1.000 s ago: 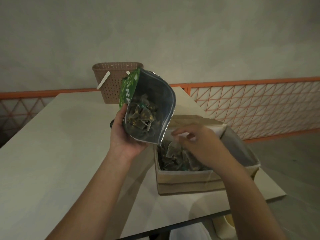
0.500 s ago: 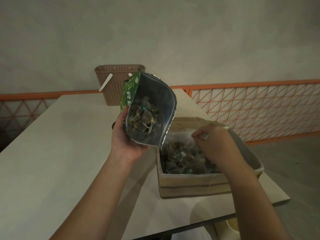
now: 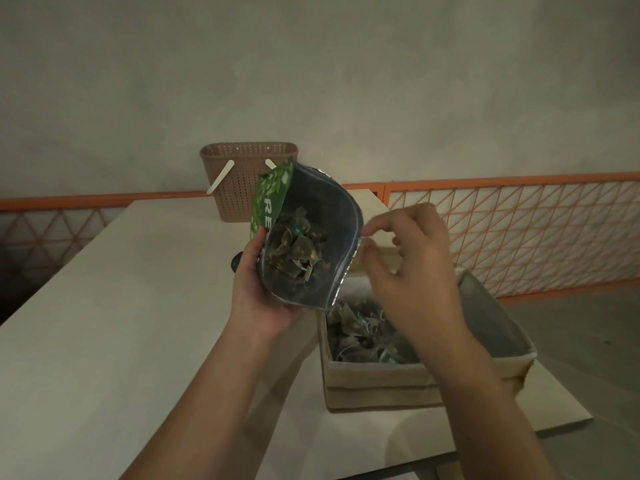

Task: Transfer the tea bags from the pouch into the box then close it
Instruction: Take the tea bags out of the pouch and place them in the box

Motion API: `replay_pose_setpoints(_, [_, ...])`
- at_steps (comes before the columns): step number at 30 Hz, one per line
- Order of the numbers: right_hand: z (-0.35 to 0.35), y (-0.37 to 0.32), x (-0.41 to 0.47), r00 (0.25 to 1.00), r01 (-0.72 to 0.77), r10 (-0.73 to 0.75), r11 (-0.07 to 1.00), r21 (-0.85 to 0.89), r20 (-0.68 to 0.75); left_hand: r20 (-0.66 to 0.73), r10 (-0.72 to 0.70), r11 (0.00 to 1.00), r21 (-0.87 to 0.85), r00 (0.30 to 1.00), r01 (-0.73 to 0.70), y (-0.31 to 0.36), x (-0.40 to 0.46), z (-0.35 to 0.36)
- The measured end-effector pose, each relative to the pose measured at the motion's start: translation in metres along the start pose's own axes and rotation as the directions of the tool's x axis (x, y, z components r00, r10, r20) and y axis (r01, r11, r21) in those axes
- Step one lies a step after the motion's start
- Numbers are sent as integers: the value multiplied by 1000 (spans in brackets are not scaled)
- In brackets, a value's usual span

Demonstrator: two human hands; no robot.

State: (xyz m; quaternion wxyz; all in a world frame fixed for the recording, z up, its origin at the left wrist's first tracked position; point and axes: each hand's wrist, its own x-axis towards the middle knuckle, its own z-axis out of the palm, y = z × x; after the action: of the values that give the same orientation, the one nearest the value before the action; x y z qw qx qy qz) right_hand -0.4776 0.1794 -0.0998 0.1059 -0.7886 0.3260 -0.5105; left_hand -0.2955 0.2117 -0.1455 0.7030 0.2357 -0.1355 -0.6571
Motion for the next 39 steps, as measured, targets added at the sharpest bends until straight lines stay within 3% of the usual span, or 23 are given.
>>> replay_pose_setpoints(2, [10, -16, 2, 991, 123, -128, 987, -103, -39, -30, 17, 1000, -7, 999, -17, -2, -1, 3])
replay_pose_setpoints(5, [29, -28, 6, 976, 218, -215, 941, -258, 40, -55, 51, 998, -23, 997, -52, -5, -5, 8])
replay_pose_setpoints(9, [51, -40, 14, 973, 199, -82, 776, -599, 217, -85, 69, 997, -15, 994, -71, -6, -6, 10])
replay_pose_setpoints(12, [56, -44, 18, 963, 154, 39, 734, -662, 267, -77, 71, 997, -18, 994, -73, -6, -6, 11])
replay_pose_setpoints(16, [63, -41, 17, 981, 124, 4, 752, -647, 192, -70, 75, 997, -26, 995, -77, -6, -7, 11])
replay_pose_setpoints(19, [61, -32, 16, 993, 120, -94, 849, -514, 77, -59, 82, 996, -18, 995, -83, -4, -8, 12])
replay_pose_setpoints(22, [39, -30, 16, 997, 76, -74, 987, -141, 18, -45, 87, 996, 16, 995, -86, -2, -8, 10])
replay_pose_setpoints(25, [12, -31, 17, 995, -87, 95, 959, 269, -19, -25, 70, 997, 23, 997, -70, 0, -5, 7])
replay_pose_setpoints(27, [-4, -27, 16, 982, -138, 179, 892, 431, -54, 3, 65, 998, -6, 998, -65, 2, -2, 3])
replay_pose_setpoints(34, [-32, -3, 0, 946, -30, 221, 788, 615, -237, 51, 53, 999, 10, 997, -53, 2, -1, -2])
replay_pose_setpoints(39, [-41, -5, -3, 869, 126, 237, 743, 657, -434, 50, 57, 998, 8, 997, -57, 0, -1, -3])
